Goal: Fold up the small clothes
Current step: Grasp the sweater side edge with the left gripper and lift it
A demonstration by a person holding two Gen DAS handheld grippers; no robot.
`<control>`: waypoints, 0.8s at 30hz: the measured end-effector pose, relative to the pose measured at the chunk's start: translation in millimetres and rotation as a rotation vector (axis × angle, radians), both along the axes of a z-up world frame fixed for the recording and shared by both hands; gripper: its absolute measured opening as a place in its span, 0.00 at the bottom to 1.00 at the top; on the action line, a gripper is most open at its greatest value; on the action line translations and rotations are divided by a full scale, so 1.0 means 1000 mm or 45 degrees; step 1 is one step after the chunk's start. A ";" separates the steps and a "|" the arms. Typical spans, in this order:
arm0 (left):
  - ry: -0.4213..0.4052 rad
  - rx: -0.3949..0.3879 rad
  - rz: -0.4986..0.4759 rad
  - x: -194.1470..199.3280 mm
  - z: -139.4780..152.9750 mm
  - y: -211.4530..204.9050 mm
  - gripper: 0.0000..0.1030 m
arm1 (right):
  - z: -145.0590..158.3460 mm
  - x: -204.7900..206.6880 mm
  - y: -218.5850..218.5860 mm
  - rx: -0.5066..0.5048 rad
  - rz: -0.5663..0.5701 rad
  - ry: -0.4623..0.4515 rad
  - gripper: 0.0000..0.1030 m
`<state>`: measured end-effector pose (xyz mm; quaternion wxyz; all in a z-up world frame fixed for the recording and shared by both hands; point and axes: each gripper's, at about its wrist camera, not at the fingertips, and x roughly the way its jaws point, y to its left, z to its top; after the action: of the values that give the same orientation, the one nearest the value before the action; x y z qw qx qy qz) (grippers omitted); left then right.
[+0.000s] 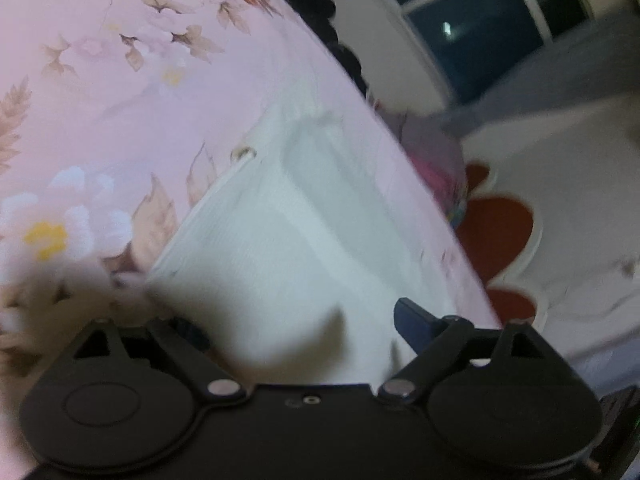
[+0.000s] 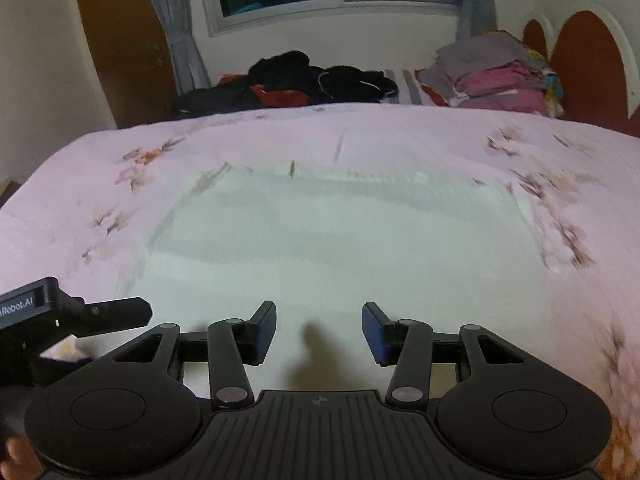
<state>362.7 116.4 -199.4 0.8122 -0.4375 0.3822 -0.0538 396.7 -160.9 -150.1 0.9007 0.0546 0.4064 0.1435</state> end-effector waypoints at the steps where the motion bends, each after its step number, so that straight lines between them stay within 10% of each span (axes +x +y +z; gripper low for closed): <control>1: -0.019 -0.022 0.044 0.003 -0.003 -0.001 0.86 | -0.001 0.006 0.001 0.003 0.002 -0.008 0.46; 4: -0.063 -0.027 0.107 0.011 -0.006 -0.007 0.82 | -0.006 0.022 0.005 -0.016 0.007 -0.026 0.46; 14: -0.063 -0.062 0.196 0.028 -0.021 -0.001 0.17 | -0.043 0.043 0.013 -0.120 0.046 0.002 0.46; 24: -0.104 0.080 0.162 0.023 -0.003 -0.004 0.07 | -0.044 0.045 0.012 -0.137 0.066 0.005 0.46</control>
<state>386.1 112.5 -202.9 0.8421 -0.4328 0.3217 -0.0077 441.4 -148.6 -194.6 0.8976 -0.0041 0.4165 0.1447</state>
